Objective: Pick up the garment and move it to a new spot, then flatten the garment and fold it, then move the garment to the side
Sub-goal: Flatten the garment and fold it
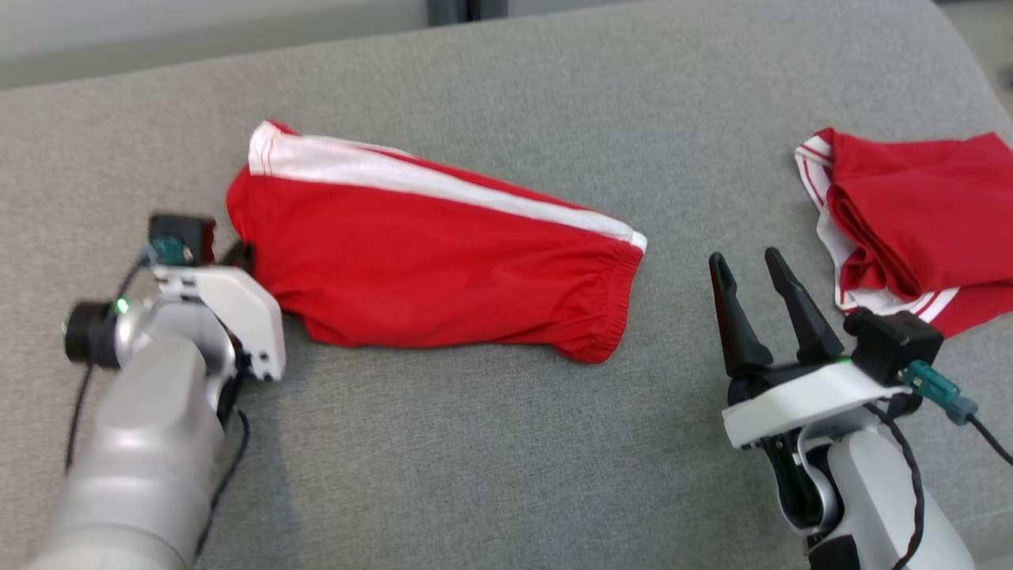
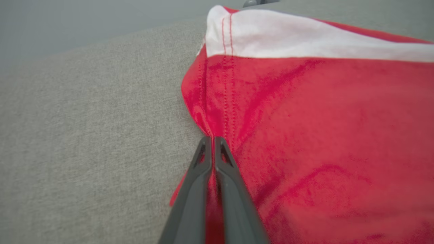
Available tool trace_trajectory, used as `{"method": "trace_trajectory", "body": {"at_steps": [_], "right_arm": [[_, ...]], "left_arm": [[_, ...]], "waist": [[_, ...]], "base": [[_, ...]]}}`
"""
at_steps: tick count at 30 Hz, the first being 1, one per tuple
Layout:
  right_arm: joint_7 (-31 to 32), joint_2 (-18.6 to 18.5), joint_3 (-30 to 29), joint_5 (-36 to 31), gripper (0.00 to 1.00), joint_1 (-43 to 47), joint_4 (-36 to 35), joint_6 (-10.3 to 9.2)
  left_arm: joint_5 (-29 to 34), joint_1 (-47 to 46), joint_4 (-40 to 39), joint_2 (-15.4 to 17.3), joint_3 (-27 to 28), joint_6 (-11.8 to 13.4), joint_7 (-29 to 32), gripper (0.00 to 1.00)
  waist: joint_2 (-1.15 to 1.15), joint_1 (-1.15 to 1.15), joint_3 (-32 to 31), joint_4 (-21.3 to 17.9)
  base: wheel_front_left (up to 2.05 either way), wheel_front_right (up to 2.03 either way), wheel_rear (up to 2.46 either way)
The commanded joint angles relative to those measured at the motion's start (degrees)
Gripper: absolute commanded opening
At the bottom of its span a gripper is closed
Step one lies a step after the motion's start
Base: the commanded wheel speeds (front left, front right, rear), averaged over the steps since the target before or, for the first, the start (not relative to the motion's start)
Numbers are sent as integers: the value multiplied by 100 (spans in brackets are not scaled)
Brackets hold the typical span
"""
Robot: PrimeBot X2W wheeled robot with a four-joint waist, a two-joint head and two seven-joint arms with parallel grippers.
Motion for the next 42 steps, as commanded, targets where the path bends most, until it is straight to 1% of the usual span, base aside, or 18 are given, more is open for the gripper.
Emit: {"method": "trace_trajectory", "body": {"at_steps": [1,9,13,15,20,23,24,25,26,31,34,38,42], "right_arm": [[-27,-34,-29,-90,100,101,27,0],[-27,-35,-225,-226,100,547,203,0],[-27,-34,-277,-256,100,680,245,0],[-27,-36,-286,-284,100,791,293,0],[-27,-36,-281,-308,100,907,385,0],[-27,-36,-281,-332,100,943,414,0],[-27,-35,-284,-336,100,962,418,0],[-27,-35,-289,-348,100,974,422,0],[-27,-35,-288,-348,100,982,429,0],[-27,-35,-261,-399,100,978,452,0],[-28,-35,-227,-407,100,938,472,0],[-27,-36,-194,-428,100,830,524,0],[-27,-36,-193,-480,100,687,628,0]], "left_arm": [[-34,226,37,-48,4,33,-105,0],[-308,1207,62,-290,107,108,-551,0],[-413,1503,63,-353,159,148,-644,0],[-529,1720,15,-410,243,242,-728,0],[-668,2106,-153,-433,343,391,-813,0],[-697,2305,-476,-419,426,510,-826,0],[-711,2406,-689,-404,470,538,-828,11],[-640,2510,-935,-369,473,591,-827,44],[-593,2643,-1157,-359,481,634,-824,99],[-308,3178,-2445,-272,639,879,-827,100],[-130,3575,-3169,-275,757,959,-820,100],[66,3987,-3836,-340,869,922,-820,100],[165,4176,-4087,-415,877,813,-821,100]], "waist": [[0,0,-243,80],[0,0,-935,399],[0,0,-1120,507],[0,0,-1272,569],[0,0,-1458,603],[0,0,-1500,613],[0,0,-1504,621],[0,0,-1500,630],[0,0,-1493,641],[0,0,-1440,709],[0,0,-1381,788],[0,0,-1237,962],[0,0,-1031,1250]], "base": [[0,0,0],[0,0,0],[0,0,0],[0,0,0],[0,0,0],[0,0,0],[0,0,0],[0,0,0],[0,0,0],[0,0,0],[0,0,0],[0,0,0],[0,0,0]]}}
